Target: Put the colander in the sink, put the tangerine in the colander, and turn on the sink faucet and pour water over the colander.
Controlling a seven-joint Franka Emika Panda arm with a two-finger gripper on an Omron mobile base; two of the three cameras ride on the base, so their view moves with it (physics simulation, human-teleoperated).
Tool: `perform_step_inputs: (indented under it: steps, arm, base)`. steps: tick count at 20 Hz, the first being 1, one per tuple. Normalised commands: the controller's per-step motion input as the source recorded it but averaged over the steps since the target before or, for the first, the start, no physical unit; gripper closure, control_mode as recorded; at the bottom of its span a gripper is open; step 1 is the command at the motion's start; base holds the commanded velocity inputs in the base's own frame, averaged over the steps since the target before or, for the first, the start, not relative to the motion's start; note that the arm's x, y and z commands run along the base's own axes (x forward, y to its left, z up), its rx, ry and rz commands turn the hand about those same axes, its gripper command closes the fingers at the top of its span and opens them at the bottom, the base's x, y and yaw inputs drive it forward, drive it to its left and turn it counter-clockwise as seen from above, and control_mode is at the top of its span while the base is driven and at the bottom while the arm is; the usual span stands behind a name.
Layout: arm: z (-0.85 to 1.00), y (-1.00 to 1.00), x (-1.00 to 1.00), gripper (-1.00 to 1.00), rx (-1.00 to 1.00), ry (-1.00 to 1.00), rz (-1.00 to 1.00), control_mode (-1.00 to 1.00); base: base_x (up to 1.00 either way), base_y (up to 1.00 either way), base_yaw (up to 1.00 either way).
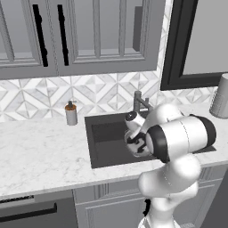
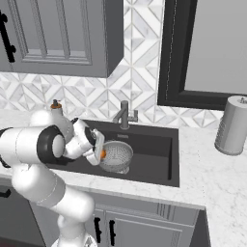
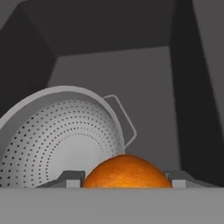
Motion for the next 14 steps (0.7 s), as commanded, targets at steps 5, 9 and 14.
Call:
perform_step_inputs:
  steps: [5,9,14]
  arm:
    - [-0.3,0.0,0.47,1.0,-0.01,0.02,0.05,-1.0]
    - [-0.34,0.0,0.53,1.0,-0.02,0.04,0.07,-1.0]
    - [-0.36,0.04,0.43,1.0,-0.03,0.0,0.06,-1.0]
  base:
    - [0.0,0.0,0.0]
    - [0.0,0.0,0.0]
    - [0.0,0.0,0.0]
